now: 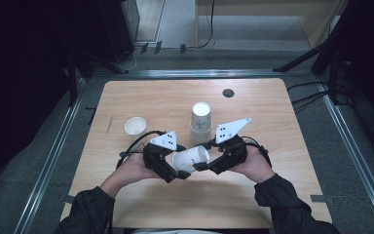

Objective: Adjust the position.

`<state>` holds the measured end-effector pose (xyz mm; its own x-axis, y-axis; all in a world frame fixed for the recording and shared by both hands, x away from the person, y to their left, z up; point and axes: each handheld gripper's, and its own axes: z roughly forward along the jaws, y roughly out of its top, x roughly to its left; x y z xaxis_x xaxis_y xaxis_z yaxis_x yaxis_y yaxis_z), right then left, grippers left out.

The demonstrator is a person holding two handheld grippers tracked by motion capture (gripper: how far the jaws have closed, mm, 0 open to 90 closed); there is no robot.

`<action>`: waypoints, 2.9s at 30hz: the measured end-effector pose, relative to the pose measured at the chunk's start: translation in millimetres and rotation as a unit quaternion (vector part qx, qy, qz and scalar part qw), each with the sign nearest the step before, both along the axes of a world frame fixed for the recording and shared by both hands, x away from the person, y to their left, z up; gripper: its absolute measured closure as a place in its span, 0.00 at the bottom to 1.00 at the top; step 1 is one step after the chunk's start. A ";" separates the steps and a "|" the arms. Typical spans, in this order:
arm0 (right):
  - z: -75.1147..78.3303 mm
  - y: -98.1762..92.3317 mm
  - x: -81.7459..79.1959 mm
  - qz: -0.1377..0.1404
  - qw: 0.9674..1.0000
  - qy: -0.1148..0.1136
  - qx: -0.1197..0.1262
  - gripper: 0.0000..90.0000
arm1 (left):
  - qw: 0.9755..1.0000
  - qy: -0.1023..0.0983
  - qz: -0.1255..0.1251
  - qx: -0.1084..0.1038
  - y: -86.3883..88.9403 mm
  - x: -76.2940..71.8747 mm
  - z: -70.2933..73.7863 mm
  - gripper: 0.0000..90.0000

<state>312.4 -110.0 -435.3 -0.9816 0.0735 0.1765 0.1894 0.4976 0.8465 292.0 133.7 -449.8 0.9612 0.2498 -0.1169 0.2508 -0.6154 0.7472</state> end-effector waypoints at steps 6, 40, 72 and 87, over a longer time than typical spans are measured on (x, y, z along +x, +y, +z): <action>2.0 5.5 4.3 0.017 1.000 0.012 0.022 0.39 | 0.999 0.008 0.022 -0.042 6.6 -5.4 0.6 0.13; -14.6 1.5 5.0 0.006 0.999 0.013 -0.040 0.23 | 1.000 -0.011 0.028 -0.007 32.0 -1.4 9.8 0.27; -30.2 -21.0 -16.0 -0.052 0.994 -0.016 -0.093 0.24 | 0.988 0.031 -0.070 0.135 -29.3 19.9 -4.1 0.28; -44.1 0.3 -19.5 -0.005 0.989 -0.047 -0.140 0.34 | 0.981 0.044 -0.088 0.166 -43.9 15.0 -15.8 0.27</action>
<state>292.9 -109.6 -479.4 -0.9916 0.1167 0.0561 0.1230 0.7132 0.6901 307.0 89.8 -465.6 0.9826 0.1194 -0.1425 0.1740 -0.8606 0.4787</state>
